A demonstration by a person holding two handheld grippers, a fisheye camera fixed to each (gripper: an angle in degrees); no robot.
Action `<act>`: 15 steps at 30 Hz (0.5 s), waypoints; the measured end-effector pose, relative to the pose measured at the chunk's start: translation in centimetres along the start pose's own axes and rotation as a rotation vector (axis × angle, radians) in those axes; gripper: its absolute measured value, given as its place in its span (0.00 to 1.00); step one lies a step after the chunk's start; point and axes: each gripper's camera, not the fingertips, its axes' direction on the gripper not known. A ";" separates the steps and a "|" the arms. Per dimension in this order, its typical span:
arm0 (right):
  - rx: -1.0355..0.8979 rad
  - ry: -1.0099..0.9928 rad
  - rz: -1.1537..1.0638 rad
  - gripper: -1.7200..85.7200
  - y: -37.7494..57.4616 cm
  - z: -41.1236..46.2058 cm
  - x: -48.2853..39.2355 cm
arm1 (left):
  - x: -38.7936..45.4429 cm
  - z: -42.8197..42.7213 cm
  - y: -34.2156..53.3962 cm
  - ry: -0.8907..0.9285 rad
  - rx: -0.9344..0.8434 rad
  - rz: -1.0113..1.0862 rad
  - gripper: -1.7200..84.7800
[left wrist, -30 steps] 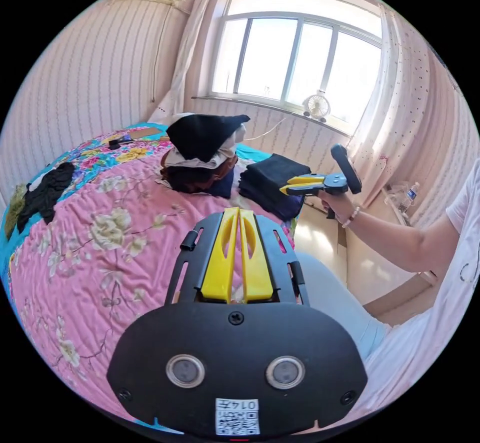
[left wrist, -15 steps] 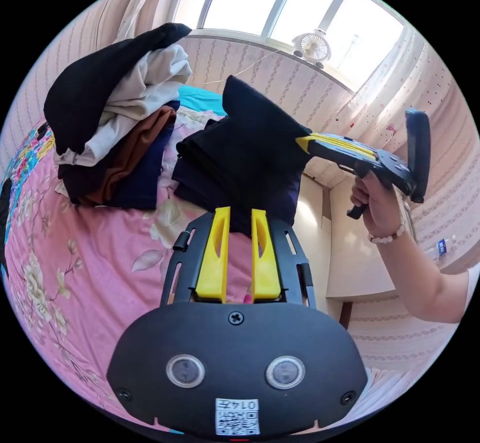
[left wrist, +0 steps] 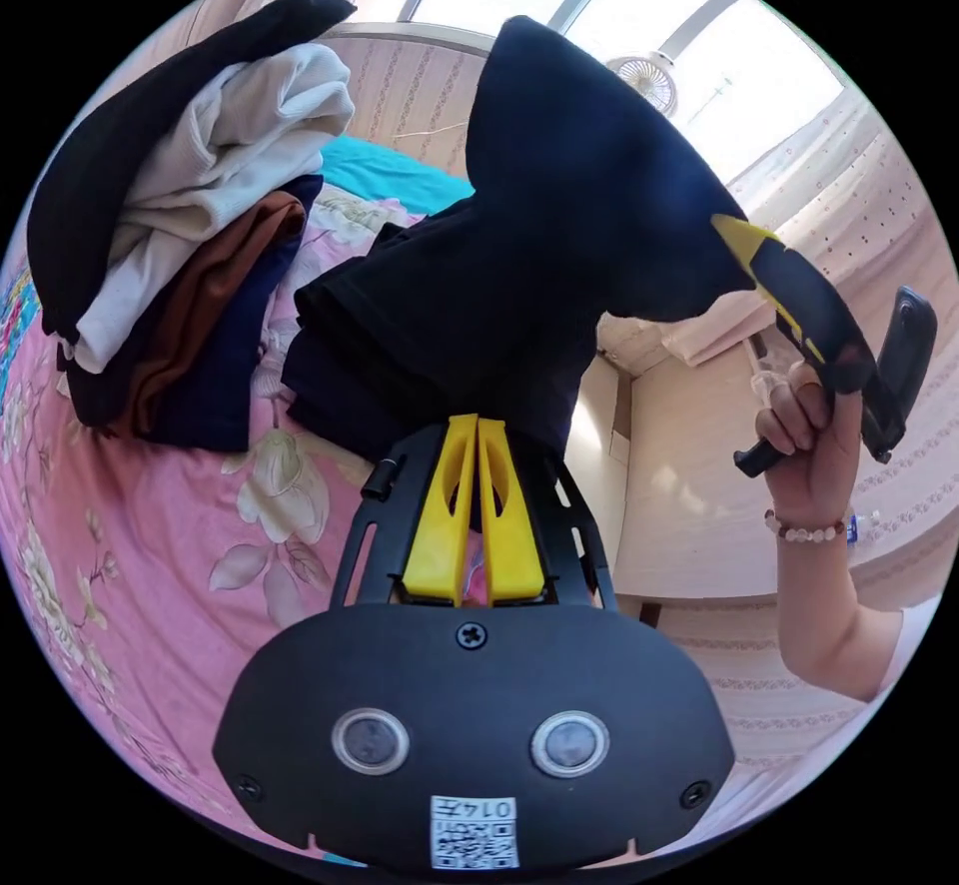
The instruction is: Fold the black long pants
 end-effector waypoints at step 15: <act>0.027 0.038 0.020 0.04 0.7 -4.7 2.5 | -3.9 0.1 2.3 0.013 -0.050 -0.170 0.13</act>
